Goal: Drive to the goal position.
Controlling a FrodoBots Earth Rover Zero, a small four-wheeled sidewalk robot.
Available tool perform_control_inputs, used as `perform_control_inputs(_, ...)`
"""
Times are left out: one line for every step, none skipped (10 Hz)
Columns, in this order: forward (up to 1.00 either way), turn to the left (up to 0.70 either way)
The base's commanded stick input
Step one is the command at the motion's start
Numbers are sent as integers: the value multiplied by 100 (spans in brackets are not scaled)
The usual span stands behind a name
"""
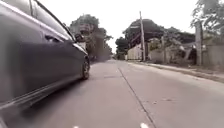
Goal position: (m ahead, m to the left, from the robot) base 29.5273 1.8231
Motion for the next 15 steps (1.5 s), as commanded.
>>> perform_control_inputs(70, 0)
perform_control_inputs(70, 0)
perform_control_inputs(70, 0)
perform_control_inputs(70, 0)
perform_control_inputs(70, 0)
perform_control_inputs(70, 3)
perform_control_inputs(70, 15)
perform_control_inputs(70, 24)
perform_control_inputs(70, 5)
perform_control_inputs(70, 0)
perform_control_inputs(70, 0)
perform_control_inputs(70, 0)
perform_control_inputs(70, 0)
perform_control_inputs(70, 0)
perform_control_inputs(70, 0)
